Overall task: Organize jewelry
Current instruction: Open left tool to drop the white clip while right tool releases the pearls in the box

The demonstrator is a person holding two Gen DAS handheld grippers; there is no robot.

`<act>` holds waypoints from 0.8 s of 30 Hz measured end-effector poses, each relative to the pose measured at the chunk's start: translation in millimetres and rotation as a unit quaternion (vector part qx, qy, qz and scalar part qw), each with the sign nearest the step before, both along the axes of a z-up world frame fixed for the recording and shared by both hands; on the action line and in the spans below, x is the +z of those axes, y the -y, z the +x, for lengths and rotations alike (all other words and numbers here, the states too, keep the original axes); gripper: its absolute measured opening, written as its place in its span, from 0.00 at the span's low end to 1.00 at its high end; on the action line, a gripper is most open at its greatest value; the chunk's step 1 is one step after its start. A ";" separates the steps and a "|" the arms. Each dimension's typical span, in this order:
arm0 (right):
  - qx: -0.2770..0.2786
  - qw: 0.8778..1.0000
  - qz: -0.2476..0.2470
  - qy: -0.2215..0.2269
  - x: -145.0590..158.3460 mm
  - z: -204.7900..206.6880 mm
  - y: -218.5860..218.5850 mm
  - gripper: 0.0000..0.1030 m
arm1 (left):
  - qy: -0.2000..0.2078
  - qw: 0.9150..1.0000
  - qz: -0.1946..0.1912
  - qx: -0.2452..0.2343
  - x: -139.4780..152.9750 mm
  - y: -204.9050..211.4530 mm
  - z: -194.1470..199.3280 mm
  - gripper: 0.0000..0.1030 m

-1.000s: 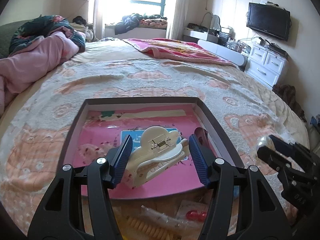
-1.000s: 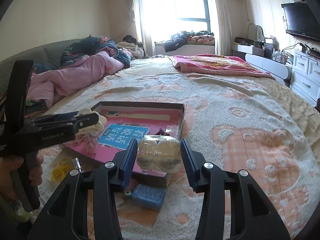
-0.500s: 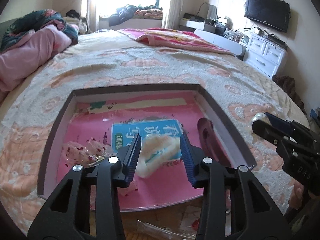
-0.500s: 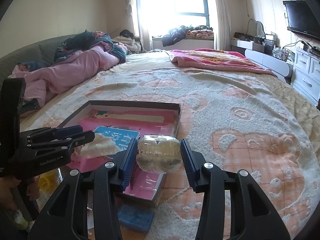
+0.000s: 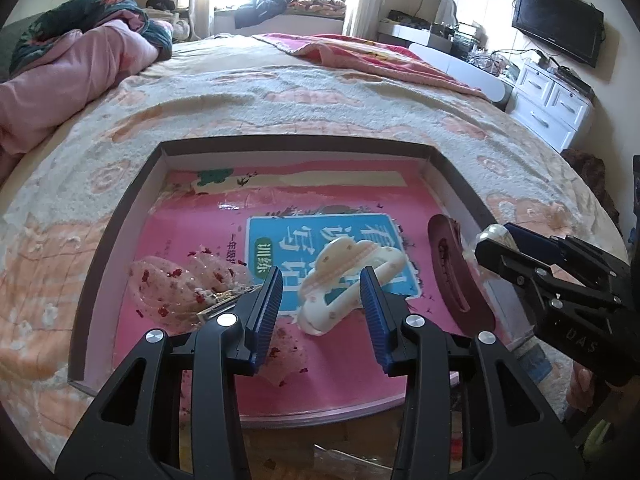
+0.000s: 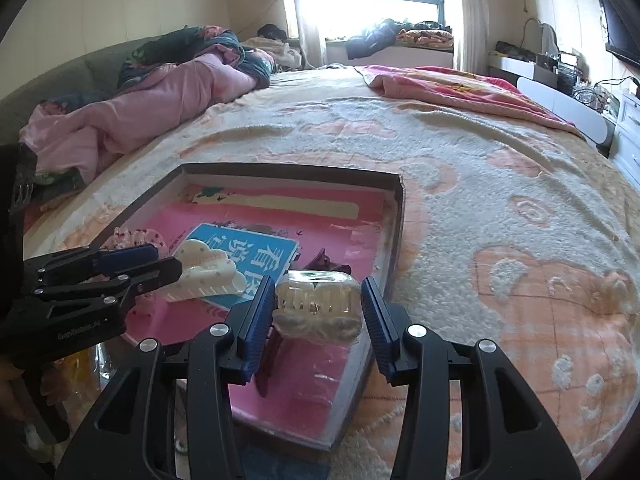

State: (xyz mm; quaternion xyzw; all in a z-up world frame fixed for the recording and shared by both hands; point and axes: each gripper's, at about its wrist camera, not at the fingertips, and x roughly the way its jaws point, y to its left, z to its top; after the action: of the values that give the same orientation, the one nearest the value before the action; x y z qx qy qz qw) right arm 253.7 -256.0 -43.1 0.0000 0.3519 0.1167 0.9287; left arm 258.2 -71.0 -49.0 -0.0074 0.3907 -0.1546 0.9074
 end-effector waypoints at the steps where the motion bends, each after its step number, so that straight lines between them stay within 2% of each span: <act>1: 0.000 1.000 0.000 0.000 0.3 0.8 0.3 0.41 | 0.000 1.000 0.000 0.001 -0.5 -0.9 0.0 0.31; 11: 0.004 1.000 0.016 -0.007 -4.9 -0.9 2.9 0.42 | -0.003 1.000 -0.002 0.010 -1.4 -7.8 -0.8 0.31; 16: 0.000 1.000 0.014 0.011 0.4 -10.8 5.3 0.51 | 0.002 1.000 -0.007 0.014 3.3 -10.1 -5.2 0.34; 24: -0.023 0.999 0.008 0.049 9.6 -30.6 14.8 0.72 | 0.024 0.999 -0.008 0.025 14.4 -14.6 -17.1 0.43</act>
State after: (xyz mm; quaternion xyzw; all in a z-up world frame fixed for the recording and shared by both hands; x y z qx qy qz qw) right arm 223.0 -270.8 -33.5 0.0101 0.3052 0.0982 0.9472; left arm 241.1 -56.4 -34.6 -0.0210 0.3671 -0.1356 0.9200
